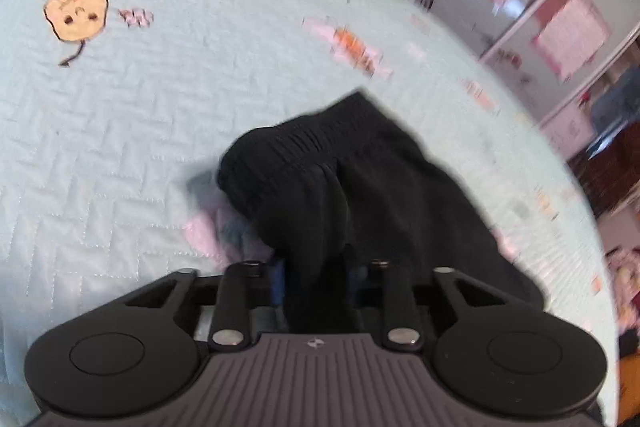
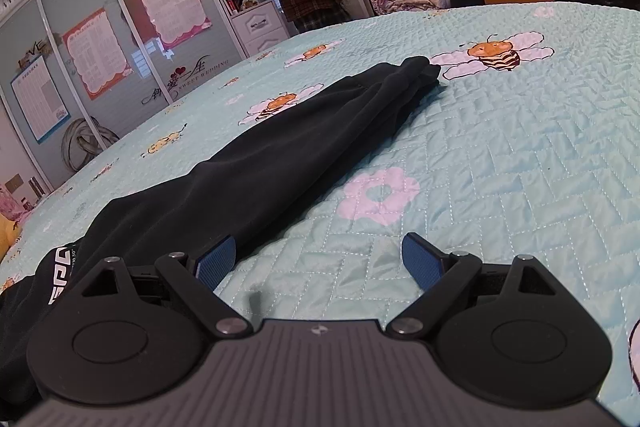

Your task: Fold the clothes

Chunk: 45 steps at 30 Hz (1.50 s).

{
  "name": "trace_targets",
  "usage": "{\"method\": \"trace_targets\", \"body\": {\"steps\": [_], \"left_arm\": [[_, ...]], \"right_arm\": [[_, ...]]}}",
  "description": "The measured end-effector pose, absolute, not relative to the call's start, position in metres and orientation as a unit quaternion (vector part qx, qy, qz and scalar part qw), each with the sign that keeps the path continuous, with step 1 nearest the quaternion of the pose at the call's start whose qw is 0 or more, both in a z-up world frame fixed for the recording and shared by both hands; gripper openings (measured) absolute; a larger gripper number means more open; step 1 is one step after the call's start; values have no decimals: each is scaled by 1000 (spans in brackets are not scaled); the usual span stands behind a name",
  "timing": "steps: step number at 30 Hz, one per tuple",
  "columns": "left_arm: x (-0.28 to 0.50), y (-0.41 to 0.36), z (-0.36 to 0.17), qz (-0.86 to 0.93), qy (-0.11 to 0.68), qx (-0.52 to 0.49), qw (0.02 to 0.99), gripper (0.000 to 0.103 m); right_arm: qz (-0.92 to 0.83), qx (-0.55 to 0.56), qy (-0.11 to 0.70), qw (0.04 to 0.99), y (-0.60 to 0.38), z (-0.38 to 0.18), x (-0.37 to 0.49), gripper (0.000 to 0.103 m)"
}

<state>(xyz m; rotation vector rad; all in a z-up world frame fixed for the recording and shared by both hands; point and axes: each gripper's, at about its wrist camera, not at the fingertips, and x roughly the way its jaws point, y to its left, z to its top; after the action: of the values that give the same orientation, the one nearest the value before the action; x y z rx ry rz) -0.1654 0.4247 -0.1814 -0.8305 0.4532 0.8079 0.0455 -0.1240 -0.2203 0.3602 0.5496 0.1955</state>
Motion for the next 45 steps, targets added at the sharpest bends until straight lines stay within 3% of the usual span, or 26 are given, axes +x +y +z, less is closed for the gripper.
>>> {"method": "trace_targets", "body": {"steps": [2,4,6,8,9,10,17,24,36,41,43,44,45], "left_arm": [[-166,428,-179,381,202,-390,814,22],[-169,426,-179,389,208,-386,810,32],[-174,420,-180,400,221,-380,805,36],[-178,415,-180,411,234,-373,798,50],[-181,412,-181,416,240,-370,795,62],[-184,409,-180,421,245,-367,793,66],[-195,370,-168,415,281,-314,806,66],[-164,313,-163,372,330,-224,838,66],[-87,244,-178,357,354,-78,861,72],[-83,240,-191,382,361,-70,848,77],[-82,240,-195,392,363,-72,842,77],[-80,240,-196,395,364,-72,841,77],[-79,239,-195,397,364,-70,839,77]], "right_arm": [[95,175,270,942,-123,-220,45,90],[94,173,270,942,-123,-220,45,90],[95,173,270,942,-123,-220,45,90],[94,174,271,942,-123,-219,45,90],[94,174,271,942,-123,-219,45,90],[94,174,271,942,-123,-219,45,90],[92,195,276,937,-129,-216,48,90],[83,374,247,890,-197,-225,104,90],[44,361,216,906,-218,-232,211,90],[93,342,232,906,-212,-233,230,90],[112,350,239,899,-212,-235,234,80],[119,355,242,895,-213,-237,235,59],[130,370,249,886,-215,-241,236,27]]}}
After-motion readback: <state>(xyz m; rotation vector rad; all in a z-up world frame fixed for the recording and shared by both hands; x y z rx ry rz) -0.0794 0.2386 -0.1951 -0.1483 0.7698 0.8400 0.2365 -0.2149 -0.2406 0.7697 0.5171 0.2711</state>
